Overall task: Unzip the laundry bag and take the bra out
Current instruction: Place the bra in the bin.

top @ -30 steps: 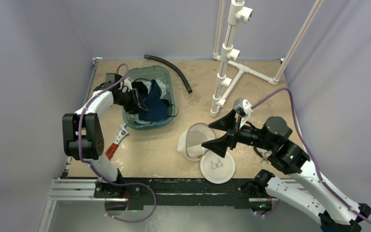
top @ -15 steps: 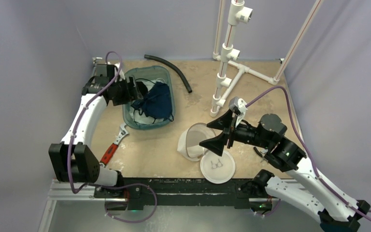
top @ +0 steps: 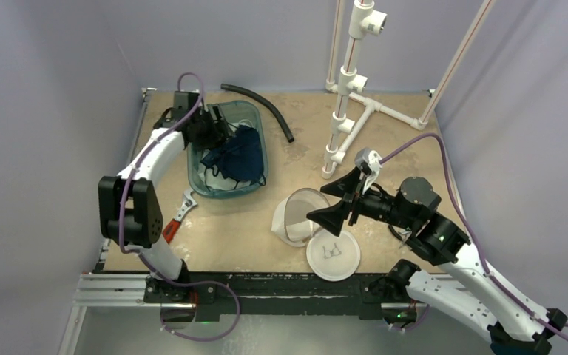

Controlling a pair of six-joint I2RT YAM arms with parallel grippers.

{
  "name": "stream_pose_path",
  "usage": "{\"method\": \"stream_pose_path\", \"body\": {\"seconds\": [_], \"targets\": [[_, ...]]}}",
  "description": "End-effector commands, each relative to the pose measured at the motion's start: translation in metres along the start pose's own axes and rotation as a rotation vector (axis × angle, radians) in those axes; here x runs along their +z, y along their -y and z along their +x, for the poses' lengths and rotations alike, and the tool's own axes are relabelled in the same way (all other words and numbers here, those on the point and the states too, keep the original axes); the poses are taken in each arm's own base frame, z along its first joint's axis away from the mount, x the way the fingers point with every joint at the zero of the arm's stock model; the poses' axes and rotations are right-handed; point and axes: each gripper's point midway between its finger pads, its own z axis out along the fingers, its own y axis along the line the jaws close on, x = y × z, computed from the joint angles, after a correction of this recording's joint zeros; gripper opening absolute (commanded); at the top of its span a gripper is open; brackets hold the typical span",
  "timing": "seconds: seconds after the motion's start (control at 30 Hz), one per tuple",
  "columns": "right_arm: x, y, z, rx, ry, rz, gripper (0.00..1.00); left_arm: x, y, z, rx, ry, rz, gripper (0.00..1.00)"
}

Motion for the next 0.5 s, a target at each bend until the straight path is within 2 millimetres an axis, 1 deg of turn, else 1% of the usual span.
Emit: {"method": "stream_pose_path", "body": {"seconds": [0.0, 0.03, 0.1, 0.17, 0.23, 0.27, 0.37, 0.47], "targets": [[-0.001, 0.013, 0.001, 0.029, 0.034, 0.072, 0.98, 0.008, 0.072, -0.003, 0.072, 0.043, 0.18, 0.69], [-0.001, 0.015, 0.002, 0.033, 0.035, 0.081, 0.98, 0.013, 0.08, 0.01, 0.09, 0.013, 0.193, 0.67], [-0.001, 0.018, 0.003, 0.041, 0.041, 0.093, 0.98, 0.024, 0.079, 0.034, 0.117, -0.042, 0.185, 0.64], [-0.001, 0.019, 0.003, 0.045, 0.046, 0.104, 0.98, 0.035, 0.067, 0.055, 0.138, -0.085, 0.148, 0.6], [-0.002, 0.021, 0.001, 0.048, 0.053, 0.115, 0.98, 0.044, 0.045, 0.071, 0.153, -0.119, 0.077, 0.56], [-0.002, 0.022, 0.002, 0.051, 0.054, 0.12, 0.98, 0.047, 0.031, 0.076, 0.164, -0.122, 0.024, 0.55], [-0.003, 0.024, 0.003, 0.055, 0.055, 0.131, 0.98, 0.051, 0.001, 0.084, 0.204, -0.126, -0.09, 0.52], [-0.004, 0.026, 0.002, 0.058, 0.057, 0.145, 0.98, 0.049, -0.025, 0.081, 0.242, -0.108, -0.221, 0.51]]}}
